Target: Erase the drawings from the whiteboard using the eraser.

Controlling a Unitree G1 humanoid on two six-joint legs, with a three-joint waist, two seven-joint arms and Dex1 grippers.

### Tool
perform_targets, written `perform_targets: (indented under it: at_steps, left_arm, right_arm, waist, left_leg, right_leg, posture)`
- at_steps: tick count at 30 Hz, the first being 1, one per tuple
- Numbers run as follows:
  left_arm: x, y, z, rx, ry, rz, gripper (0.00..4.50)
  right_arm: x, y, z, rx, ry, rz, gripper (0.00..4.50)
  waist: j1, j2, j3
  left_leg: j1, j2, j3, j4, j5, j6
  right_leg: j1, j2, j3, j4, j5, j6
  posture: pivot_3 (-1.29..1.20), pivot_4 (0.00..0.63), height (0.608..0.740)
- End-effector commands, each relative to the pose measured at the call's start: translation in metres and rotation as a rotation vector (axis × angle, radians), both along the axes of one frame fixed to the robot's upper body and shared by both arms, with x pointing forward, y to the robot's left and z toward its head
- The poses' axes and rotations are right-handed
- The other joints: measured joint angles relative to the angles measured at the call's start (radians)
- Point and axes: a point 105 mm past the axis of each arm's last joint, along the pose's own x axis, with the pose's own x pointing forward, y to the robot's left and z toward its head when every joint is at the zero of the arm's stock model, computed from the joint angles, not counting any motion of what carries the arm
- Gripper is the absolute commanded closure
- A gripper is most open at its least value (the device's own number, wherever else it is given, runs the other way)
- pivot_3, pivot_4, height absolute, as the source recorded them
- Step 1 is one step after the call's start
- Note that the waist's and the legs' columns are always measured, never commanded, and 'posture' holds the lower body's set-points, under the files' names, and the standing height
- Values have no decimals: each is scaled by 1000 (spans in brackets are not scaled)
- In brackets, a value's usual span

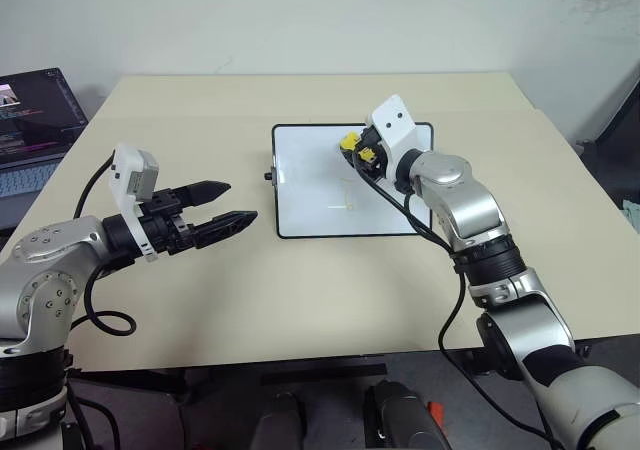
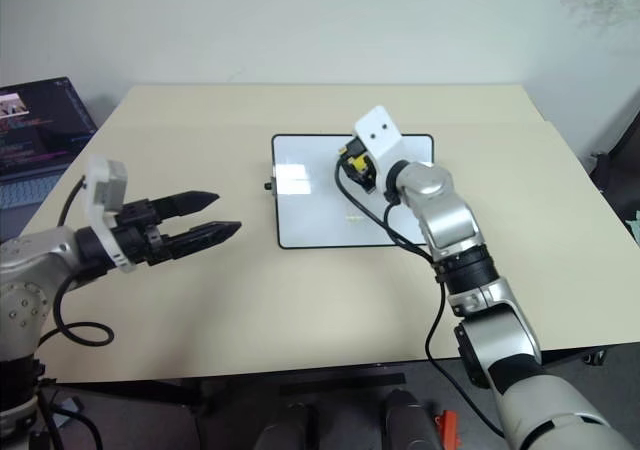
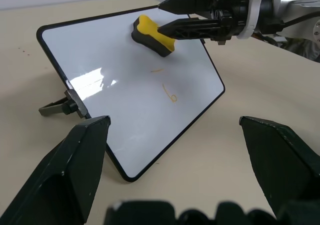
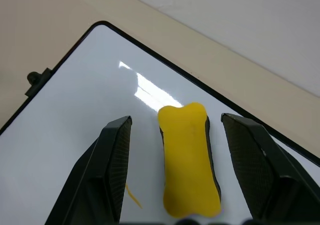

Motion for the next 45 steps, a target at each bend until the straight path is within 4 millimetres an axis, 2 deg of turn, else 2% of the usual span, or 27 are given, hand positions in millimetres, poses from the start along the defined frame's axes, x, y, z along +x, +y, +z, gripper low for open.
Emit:
perform_targets:
  at_steps: [1,15,19,20,21,25,31,37,45]
  left_arm:
    - [-3,1,12,15,-59,2,0]
    - [-4,1,12,15,-62,8,0]
    - [-4,2,12,14,-64,9,0]
    - [-4,2,12,14,-64,9,0]
    - [-4,1,12,14,-64,9,0]
    - [-4,1,12,14,-65,7,0]
    - [-4,2,13,16,-68,7,0]
    - [-4,2,13,16,-68,7,0]
    - [-3,1,13,12,-72,3,0]
  right_arm:
    - [2,5,14,-16,-59,0,1471]
    - [13,6,6,-43,-62,-35,1471]
    - [14,6,2,-56,-63,-40,2279]
    - [14,5,1,-58,-63,-43,2279]
    - [15,5,0,-59,-64,-45,2708]
    - [16,4,-3,-69,-68,-59,3520]
    - [17,3,-6,-93,-87,-72,3525]
    - [19,0,0,-93,-110,-81,3525]
    - [30,-15,0,-101,-97,-140,3526]
  waist:
    - [0,0,0]
    - [-1,0,0]
    - [-1,0,0]
    - [-1,0,0]
    - [-1,0,0]
    - [-1,0,0]
    - [-1,0,0]
    - [-1,0,0]
    - [-1,0,0]
  left_leg:
    - [0,0,0,0,0,0]
    - [0,0,0,0,0,0]
    - [0,0,0,0,0,0]
    - [0,0,0,0,0,0]
    - [0,0,0,0,0,0]
    - [0,0,0,0,0,0]
    - [0,0,0,1,0,0]
    - [0,0,0,1,0,0]
    - [0,0,0,1,0,0]
  right_leg:
    - [0,0,0,0,0,0]
    - [0,0,0,0,0,0]
    - [0,0,0,0,0,0]
    - [0,0,0,0,0,0]
    - [0,0,0,0,0,0]
    - [0,0,0,0,0,0]
    - [0,0,0,0,0,0]
    - [0,0,0,0,0,0]
    - [1,0,0,1,0,0]
  posture:
    - [0,150,740]
    - [0,150,740]
    - [0,150,740]
    - [0,150,740]
    - [0,150,740]
    - [0,150,740]
    - [0,150,740]
    - [0,150,740]
    - [0,150,740]
